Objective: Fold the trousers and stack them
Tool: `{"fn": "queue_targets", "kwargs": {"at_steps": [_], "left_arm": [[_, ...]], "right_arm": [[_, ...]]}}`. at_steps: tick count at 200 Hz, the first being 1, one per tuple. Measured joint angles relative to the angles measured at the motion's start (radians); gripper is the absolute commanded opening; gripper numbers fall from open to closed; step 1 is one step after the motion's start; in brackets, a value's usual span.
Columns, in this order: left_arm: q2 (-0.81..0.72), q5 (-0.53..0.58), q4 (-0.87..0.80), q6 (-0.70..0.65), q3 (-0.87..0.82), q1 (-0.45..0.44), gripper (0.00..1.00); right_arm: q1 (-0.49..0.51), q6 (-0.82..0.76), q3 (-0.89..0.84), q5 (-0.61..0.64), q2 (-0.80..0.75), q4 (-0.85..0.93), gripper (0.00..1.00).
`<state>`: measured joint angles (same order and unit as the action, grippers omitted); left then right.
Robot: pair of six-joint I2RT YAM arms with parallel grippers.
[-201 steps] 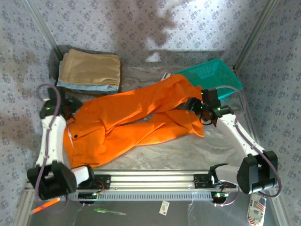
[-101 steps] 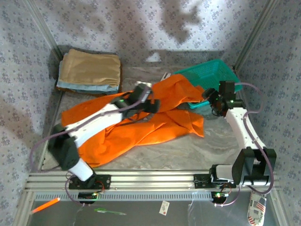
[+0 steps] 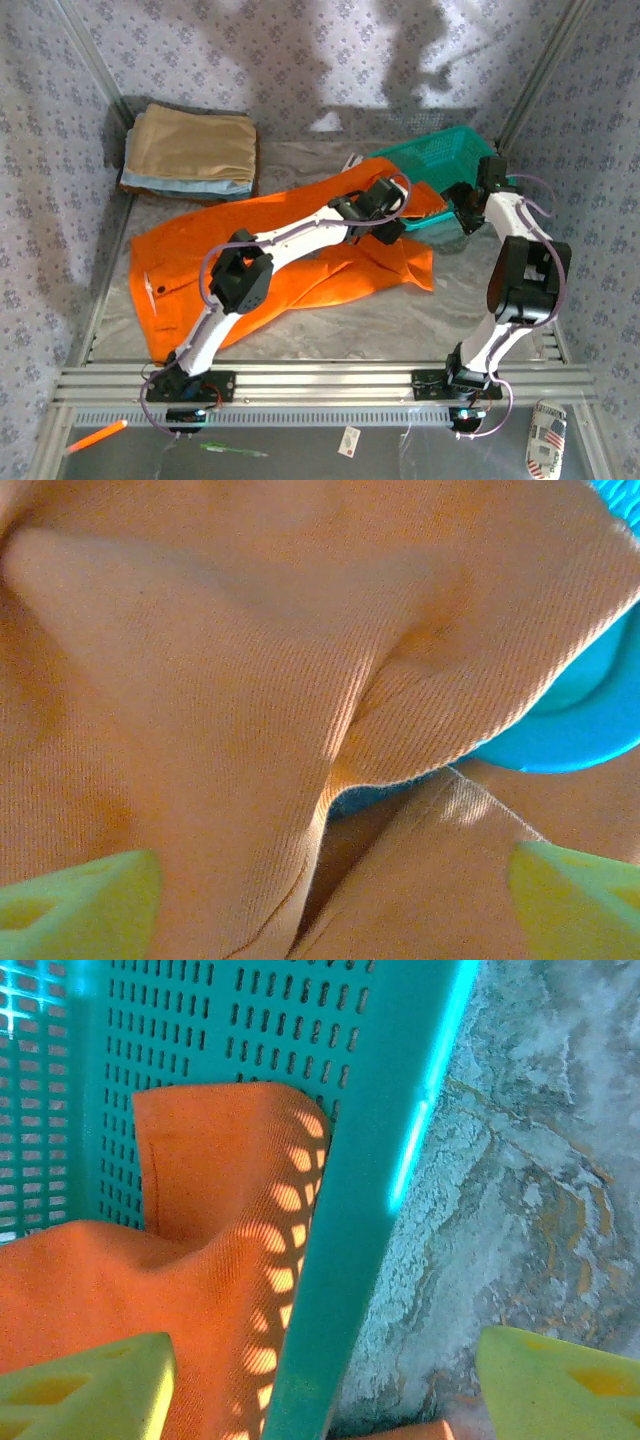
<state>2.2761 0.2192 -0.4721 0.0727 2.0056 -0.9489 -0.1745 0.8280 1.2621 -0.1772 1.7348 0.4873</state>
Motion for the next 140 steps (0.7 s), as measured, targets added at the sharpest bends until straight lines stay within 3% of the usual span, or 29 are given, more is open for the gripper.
{"fn": "queue_targets", "kwargs": {"at_steps": [27, 61, 73, 95, 140], "left_arm": [[0.0, -0.02, 0.025, -0.026, -0.038, 0.011, 0.77], [0.002, -0.076, 0.049, -0.08, -0.143, 0.03, 0.58], [0.006, -0.077, 0.05, -0.092, -0.15, 0.037, 0.43], [0.006, -0.066, 0.07, -0.118, -0.15, 0.048, 0.0], [-0.062, -0.037, 0.142, -0.137, -0.238, 0.057, 0.0]], "right_arm": [[-0.006, -0.001, 0.016, 0.0, 0.049, -0.003, 0.51], [-0.023, -0.005, 0.026, -0.011, 0.063, -0.018, 0.23], [-0.024, -0.002, 0.032, -0.011, 0.063, -0.018, 0.15], [-0.03, -0.003, 0.043, -0.023, 0.063, -0.02, 0.0], [-0.029, 0.019, 0.043, -0.013, 0.063, -0.011, 0.0]]}}
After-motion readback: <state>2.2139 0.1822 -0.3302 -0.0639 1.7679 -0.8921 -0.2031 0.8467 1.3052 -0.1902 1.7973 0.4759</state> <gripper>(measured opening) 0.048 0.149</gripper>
